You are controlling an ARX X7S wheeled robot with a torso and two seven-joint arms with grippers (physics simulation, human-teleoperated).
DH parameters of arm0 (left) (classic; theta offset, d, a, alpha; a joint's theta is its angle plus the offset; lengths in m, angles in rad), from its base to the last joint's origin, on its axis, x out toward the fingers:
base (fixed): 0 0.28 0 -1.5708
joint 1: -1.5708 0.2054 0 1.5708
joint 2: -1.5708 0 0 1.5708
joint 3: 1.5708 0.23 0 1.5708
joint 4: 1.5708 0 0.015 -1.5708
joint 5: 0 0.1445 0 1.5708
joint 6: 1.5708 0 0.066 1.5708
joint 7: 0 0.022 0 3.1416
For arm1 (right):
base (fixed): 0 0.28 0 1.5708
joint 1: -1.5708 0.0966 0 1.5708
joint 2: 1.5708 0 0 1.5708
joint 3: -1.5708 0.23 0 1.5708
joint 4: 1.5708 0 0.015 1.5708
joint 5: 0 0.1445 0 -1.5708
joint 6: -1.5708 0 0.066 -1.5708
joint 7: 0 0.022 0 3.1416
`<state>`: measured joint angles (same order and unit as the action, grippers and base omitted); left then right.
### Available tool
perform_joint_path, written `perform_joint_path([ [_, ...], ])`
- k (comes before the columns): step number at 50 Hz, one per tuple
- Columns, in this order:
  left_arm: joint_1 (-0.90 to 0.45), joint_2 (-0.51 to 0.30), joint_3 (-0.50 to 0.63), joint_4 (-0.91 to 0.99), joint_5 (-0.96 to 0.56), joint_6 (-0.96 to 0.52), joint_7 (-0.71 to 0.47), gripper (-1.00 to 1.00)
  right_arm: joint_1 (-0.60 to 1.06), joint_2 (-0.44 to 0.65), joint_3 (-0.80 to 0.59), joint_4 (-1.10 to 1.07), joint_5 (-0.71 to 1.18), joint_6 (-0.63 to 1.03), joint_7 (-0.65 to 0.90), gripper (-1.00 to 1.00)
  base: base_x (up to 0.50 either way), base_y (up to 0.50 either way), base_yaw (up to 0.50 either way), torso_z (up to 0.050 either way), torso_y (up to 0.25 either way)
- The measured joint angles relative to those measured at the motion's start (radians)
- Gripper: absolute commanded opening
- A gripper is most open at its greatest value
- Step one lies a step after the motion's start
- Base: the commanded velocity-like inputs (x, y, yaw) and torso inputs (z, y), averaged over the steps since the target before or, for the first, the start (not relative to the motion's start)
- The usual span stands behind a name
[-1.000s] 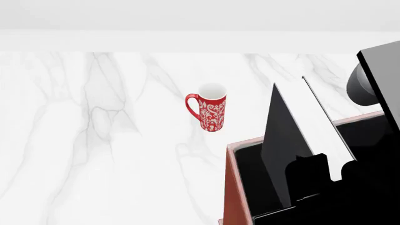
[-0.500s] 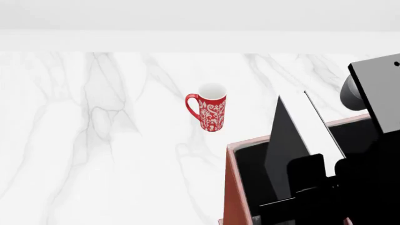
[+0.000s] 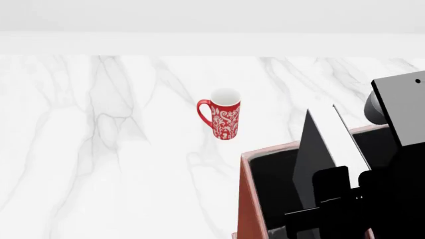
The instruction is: Pick up the book and place it in the left compartment of the caddy.
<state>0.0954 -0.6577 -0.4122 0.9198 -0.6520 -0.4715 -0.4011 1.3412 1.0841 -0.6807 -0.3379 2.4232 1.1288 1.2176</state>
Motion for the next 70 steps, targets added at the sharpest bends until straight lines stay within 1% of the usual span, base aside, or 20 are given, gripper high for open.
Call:
perform_joint_path([
  [32, 0.009, -0.007, 0.001, 0.005, -0.002, 0.008, -0.007, 1.0, -0.146, 0.007, 0.025, -0.001, -0.189, -0.02, -0.125, -1.0, 0.0, 0.0, 0.0, 0.0, 0.001],
  [70, 0.015, -0.015, 0.007, 0.006, -0.003, 0.017, -0.014, 1.0, -0.286, 0.001, 0.032, -0.008, -0.353, -0.07, -0.25, -1.0, 0.0, 0.0, 0.0, 0.0, 0.001],
])
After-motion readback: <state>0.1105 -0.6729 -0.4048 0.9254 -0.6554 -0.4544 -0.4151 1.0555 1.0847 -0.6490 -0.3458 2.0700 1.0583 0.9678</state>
